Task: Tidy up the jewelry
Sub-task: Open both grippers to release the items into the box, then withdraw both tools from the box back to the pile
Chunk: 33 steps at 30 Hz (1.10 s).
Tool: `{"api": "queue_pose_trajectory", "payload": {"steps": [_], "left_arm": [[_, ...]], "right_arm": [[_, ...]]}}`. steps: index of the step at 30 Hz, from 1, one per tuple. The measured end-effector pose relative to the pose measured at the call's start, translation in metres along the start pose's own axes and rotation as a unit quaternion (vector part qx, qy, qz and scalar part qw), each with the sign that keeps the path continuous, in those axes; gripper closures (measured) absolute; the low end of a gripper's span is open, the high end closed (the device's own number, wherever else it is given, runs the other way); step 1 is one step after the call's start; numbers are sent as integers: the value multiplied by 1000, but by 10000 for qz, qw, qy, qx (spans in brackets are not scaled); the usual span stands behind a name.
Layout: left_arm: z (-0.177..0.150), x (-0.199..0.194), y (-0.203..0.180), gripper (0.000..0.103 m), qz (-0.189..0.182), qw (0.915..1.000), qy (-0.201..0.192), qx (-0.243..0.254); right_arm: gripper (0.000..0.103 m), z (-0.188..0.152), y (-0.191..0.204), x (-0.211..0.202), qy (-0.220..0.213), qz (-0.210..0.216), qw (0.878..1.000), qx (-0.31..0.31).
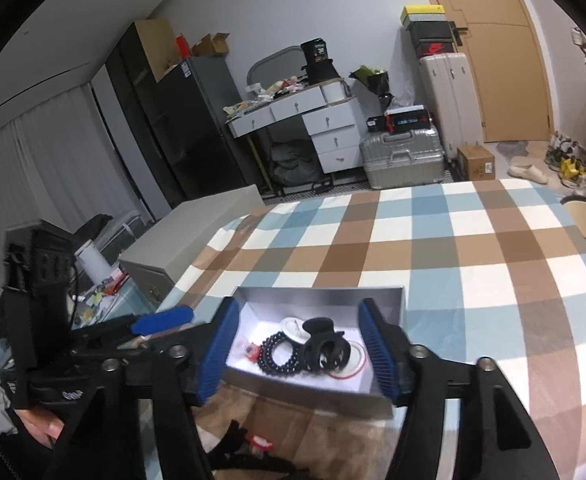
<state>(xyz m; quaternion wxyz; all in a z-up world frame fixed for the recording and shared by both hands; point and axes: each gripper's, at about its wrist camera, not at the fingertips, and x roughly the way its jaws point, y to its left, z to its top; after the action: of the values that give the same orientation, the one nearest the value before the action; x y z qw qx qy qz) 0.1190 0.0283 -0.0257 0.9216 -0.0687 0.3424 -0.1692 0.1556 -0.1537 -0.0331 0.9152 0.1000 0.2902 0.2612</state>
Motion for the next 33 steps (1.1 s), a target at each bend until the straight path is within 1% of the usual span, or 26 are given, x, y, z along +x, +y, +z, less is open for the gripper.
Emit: {"api": "queue_pose_trajectory", "payload": {"steps": [1, 3, 4, 6, 8, 12, 14, 16, 19, 23, 25, 28, 31, 32, 33], "left_arm": [[0, -3, -3, 40, 61, 10000, -68, 38], [0, -7, -7, 33, 191, 9997, -102, 123], [0, -9, -9, 30, 293, 9993, -142, 158], [-1, -15, -11, 28, 528, 9980, -301, 174], [-2, -20, -12, 21, 597, 9974, -393, 131], [-5, -28, -13, 20, 833, 9955, -445, 52], [-8, -33, -15, 20, 822, 9950, -559, 45], [-14, -45, -16, 20, 733, 9936, -858, -14], [-20, -52, -18, 15, 805, 9920, -976, 7], [-27, -52, -18, 15, 736, 9925, -974, -13], [-34, -50, -19, 15, 646, 9933, -951, 101], [-47, -47, -25, 15, 613, 9945, -815, 259], [-59, -40, -22, 15, 456, 9974, -517, 199], [-62, -38, -19, 15, 332, 9987, -375, 117], [-65, -33, -14, 15, 132, 9997, -185, -14]], "right_arm": [[37, -1, 1, -3, -11, -4, 10000, 5], [36, -3, 2, -13, -66, -30, 10000, 15], [34, -3, 3, -16, -94, -41, 9999, 13], [29, -5, 5, -27, -194, -54, 9998, -11], [27, -6, 9, -36, -283, -72, 9996, -48], [20, -9, 18, -56, -468, -103, 9987, -184], [17, -12, 21, -64, -547, -100, 9982, -242], [13, -16, 25, -71, -610, -90, 9976, -301], [9, -25, 29, -78, -660, -84, 9970, -390], [9, -40, 29, -77, -557, -174, 9971, -492], [9, -49, 27, -77, -493, -207, 9974, -487], [9, -64, 20, -71, -316, -224, 9983, -428], [9, -80, 13, -61, -51, -333, 9987, -372], [9, -85, 11, -58, 25, -354, 9987, -369], [9, -90, 9, -54, 135, -392, 9984, -377]]}}
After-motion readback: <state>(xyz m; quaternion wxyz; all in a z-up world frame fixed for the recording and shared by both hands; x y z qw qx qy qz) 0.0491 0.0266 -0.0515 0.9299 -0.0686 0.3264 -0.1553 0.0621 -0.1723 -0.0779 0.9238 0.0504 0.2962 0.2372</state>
